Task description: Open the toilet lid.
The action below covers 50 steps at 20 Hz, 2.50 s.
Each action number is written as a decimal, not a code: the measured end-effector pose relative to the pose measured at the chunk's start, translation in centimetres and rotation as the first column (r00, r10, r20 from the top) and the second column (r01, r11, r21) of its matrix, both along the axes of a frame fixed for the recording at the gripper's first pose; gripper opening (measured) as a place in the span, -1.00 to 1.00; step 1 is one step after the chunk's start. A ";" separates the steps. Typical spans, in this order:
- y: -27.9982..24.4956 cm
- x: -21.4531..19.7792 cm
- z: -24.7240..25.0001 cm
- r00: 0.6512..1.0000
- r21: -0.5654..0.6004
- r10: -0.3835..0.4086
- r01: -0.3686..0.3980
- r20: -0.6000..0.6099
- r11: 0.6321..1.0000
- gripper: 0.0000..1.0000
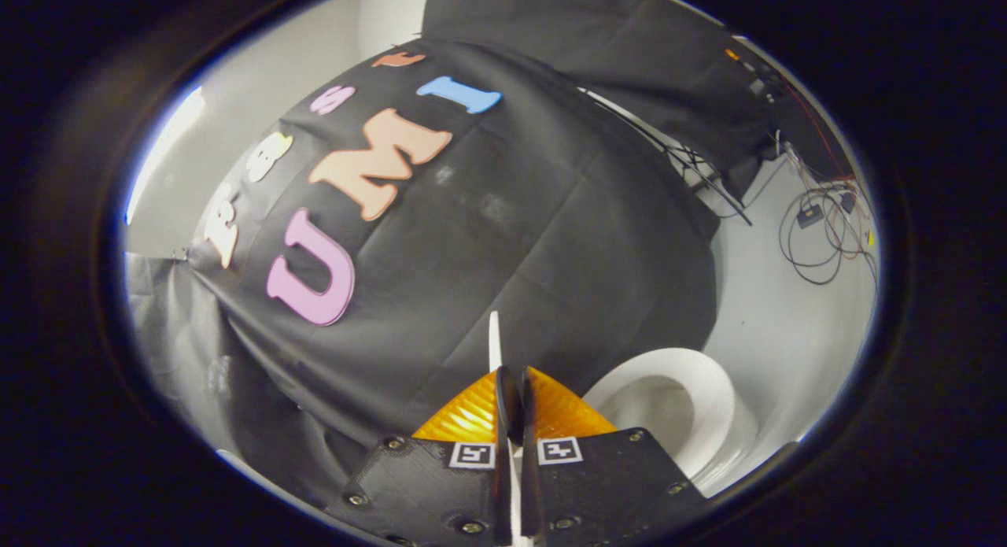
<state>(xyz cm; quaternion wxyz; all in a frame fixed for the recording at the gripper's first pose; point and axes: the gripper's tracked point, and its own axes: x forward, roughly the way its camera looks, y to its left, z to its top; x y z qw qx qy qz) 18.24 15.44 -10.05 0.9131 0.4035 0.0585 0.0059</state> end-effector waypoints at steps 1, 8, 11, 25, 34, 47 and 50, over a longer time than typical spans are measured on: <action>1.1 -0.1 0.9 1.000 -0.020 0.013 -0.013 0.006 1.000 -0.89; 7.4 -0.9 5.1 0.995 -0.210 0.096 -0.097 -0.017 0.973 -0.84; 9.7 -1.0 6.3 0.991 -0.278 0.131 -0.131 -0.017 0.952 -0.84; 20.7 -3.3 9.7 0.959 -0.350 0.279 -0.245 0.047 0.904 -0.79; 26.0 -4.5 10.2 0.935 -0.380 0.351 -0.304 0.058 0.874 -0.78; 34.5 -6.4 9.7 0.881 -0.474 0.473 -0.402 0.034 0.783 -0.78; 36.2 -6.8 9.4 0.873 -0.504 0.488 -0.412 0.021 0.759 -0.78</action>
